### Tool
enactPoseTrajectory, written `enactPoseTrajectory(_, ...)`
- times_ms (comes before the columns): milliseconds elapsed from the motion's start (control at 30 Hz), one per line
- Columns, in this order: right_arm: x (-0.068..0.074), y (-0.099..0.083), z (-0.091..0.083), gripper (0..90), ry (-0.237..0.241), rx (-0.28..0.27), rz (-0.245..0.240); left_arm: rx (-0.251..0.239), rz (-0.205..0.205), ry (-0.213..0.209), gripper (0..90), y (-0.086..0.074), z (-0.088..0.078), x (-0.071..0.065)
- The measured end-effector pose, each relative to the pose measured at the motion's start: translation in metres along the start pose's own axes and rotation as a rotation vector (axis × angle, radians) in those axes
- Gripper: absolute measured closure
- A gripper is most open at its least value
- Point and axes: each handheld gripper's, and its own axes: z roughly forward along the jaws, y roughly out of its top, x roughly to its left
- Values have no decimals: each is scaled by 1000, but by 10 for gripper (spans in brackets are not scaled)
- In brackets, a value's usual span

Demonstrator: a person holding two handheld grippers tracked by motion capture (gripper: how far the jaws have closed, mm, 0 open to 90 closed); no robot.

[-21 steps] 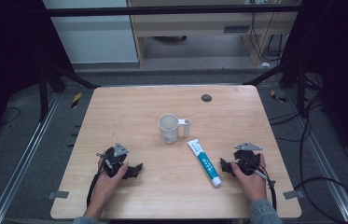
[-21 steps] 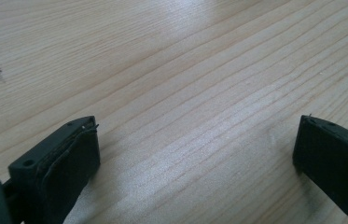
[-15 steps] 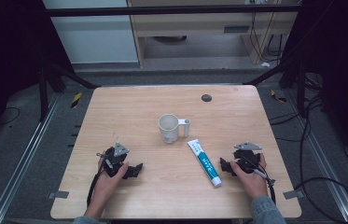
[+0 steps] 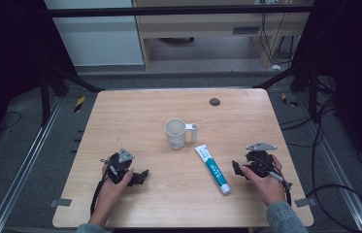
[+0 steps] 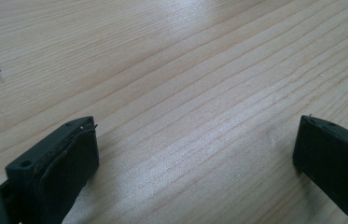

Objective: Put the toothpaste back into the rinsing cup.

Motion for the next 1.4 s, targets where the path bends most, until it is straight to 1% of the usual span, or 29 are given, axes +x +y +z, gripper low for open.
enactPoseTrajectory(100, 9, 7, -8, 195, 26, 11, -24, 0, 0, 0, 0, 0, 0, 0)
enactPoseTrajectory(167, 14, 10, -12, 215, 26, 11, -45, 0, 0, 0, 0, 0, 0, 0)
enactPoseTrajectory(200, 16, 12, -13, 217, 33, 18, -45, 0, 0, 0, 0, 0, 0, 0)
enactPoseTrajectory(333, 22, 21, -14, 268, 50, 33, -76, 0, 1, -1, 0, 0, 0, 0)
enactPoseTrajectory(400, 24, 25, -13, 279, 61, 48, -85, 0, 0, -2, 0, 0, 0, 0)
enactPoseTrajectory(467, 26, 29, -11, 288, 77, 74, -73, 0, 1, -1, 0, 0, 0, 0)
enactPoseTrajectory(567, 30, 33, -9, 312, 93, 105, -91, 0, 1, -1, 0, 0, 0, 0)
enactPoseTrajectory(633, 32, 36, -9, 323, 98, 120, -102, 0, 1, -1, 0, 0, 0, 0)
enactPoseTrajectory(733, 36, 41, -9, 320, 115, 128, -96, 0, 0, -2, 0, 0, 0, 0)
enactPoseTrajectory(833, 41, 47, -9, 319, 115, 139, -118, 1, 0, -3, 0, 0, 0, 0)
enactPoseTrajectory(933, 46, 54, -8, 318, 124, 145, -117, 1, 0, -3, 0, 0, 0, 0)
enactPoseTrajectory(1067, 52, 61, -7, 315, 143, 172, -120, 0, 0, -2, 0, 1, 1, 1)
enactPoseTrajectory(1133, 54, 63, -7, 317, 150, 172, -121, 4, 4, -2, 0, 2, 2, 2)
enactPoseTrajectory(1167, 55, 64, -7, 320, 155, 171, -118, 0, -2, -1, 0, 3, 3, 2)
enactPoseTrajectory(1267, 57, 65, -6, 327, 144, 183, -121, 1, -5, 2, 0, 5, 5, 3)
enactPoseTrajectory(1333, 57, 64, -6, 340, 149, 179, -119, 1, -10, 5, 0, 6, 6, 3)
enactPoseTrajectory(1400, 57, 62, -6, 345, 143, 179, -106, 3, -7, 8, 0, 7, 6, 3)
